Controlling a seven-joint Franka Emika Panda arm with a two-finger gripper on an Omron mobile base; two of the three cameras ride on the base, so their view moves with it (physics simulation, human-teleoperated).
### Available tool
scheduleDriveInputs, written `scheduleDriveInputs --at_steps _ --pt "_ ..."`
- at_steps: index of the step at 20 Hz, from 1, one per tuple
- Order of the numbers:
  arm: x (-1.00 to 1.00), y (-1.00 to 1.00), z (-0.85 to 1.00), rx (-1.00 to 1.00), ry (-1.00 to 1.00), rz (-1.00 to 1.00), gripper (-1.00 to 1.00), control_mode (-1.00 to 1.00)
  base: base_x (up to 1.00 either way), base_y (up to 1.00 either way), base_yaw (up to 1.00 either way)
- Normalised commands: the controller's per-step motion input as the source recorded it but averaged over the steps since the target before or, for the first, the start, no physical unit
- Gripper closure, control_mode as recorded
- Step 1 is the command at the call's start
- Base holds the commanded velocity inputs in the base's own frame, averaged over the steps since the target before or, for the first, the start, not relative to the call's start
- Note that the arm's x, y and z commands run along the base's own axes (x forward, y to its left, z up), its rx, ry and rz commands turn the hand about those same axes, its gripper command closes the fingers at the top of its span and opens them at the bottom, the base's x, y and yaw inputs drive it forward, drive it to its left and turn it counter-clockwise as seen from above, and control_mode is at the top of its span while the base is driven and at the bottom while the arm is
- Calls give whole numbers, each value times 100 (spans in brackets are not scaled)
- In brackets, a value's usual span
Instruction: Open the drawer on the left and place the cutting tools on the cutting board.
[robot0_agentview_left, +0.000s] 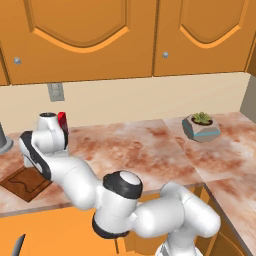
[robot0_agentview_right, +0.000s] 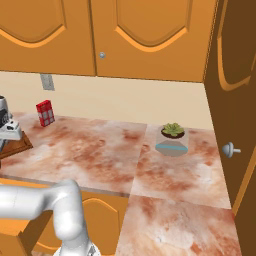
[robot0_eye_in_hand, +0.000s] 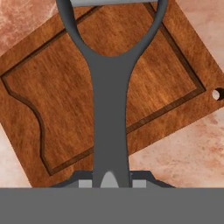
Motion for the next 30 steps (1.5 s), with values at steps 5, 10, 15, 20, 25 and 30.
scheduleDriveInputs --at_steps 5,10,15,20,25,30 --pt "9 0 -16 0 0 0 100 -100 0 0 0" --pt "4 0 -32 0 0 0 100 -100 0 0 0" --pt "3 0 -20 0 0 0 100 -100 0 0 0" --pt "0 0 -4 0 0 0 100 -100 0 0 0" --pt "0 0 0 0 0 0 -100 -100 0 0 0" --pt "0 0 0 0 0 0 -100 -100 0 0 0"
